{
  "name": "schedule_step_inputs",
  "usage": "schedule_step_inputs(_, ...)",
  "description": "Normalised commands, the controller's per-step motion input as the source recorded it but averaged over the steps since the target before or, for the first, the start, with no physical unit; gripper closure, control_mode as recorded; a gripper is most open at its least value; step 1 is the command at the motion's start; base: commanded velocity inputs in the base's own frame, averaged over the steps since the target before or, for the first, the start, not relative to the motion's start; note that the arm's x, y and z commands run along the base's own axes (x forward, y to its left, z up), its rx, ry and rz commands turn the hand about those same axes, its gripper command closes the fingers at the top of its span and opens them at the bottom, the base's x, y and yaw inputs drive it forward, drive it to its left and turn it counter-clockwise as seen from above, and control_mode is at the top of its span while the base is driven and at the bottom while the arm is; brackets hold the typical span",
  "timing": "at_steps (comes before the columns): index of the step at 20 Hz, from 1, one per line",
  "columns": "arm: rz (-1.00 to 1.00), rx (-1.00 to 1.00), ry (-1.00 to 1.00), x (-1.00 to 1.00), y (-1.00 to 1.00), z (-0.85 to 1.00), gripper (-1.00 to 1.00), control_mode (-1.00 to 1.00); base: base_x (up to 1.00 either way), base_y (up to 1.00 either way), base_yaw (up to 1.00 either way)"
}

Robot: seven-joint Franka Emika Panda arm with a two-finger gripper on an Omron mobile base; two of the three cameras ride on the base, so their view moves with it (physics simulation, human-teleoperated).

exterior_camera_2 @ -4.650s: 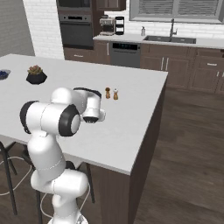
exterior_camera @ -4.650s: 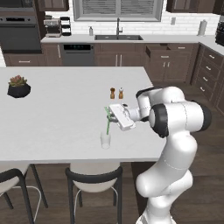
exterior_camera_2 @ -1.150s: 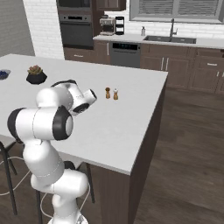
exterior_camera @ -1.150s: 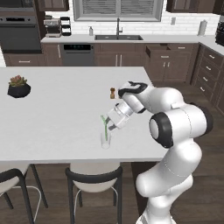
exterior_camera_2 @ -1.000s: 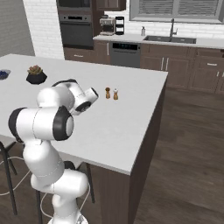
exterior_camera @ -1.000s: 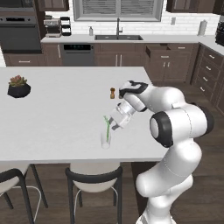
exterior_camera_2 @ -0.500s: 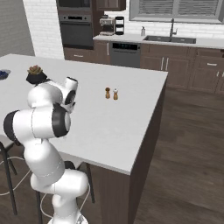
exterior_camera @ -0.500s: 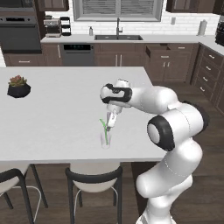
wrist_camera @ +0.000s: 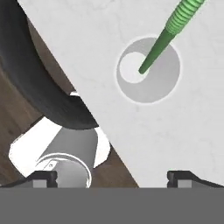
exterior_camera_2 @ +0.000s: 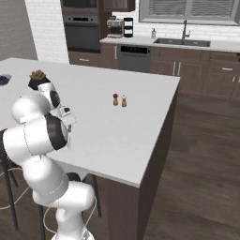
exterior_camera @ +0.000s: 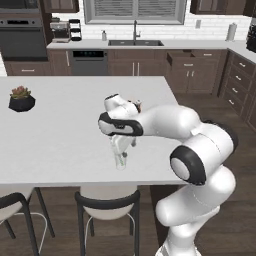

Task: Take a straw from the drawer in front and place it inside the glass cup on the dining counter.

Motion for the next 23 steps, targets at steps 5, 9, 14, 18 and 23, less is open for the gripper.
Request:
schedule_step_inputs(5, -0.37, -0.19, -0.02, -0.55, -0.81, 0.84, -1.0, -1.0, 0.0, 0.0, 0.0)
schedule_step_inputs(9, -0.26, 0.01, -0.31, -0.62, -0.79, 1.0, -1.0, -1.0, 0.0, 0.0, 0.0)
schedule_step_inputs(14, -0.07, 0.12, -0.91, -0.81, -0.6, 0.34, -1.0, -1.0, 0.0, 0.0, 0.0)
schedule_step_inputs(18, -0.01, 0.17, -1.0, -0.81, -0.52, 0.0, -1.0, -1.0, 0.0, 0.0, 0.0)
schedule_step_inputs(23, -0.03, 0.25, -1.0, -0.89, -0.3, -0.01, -1.0, -1.0, 0.0, 0.0, 0.0)
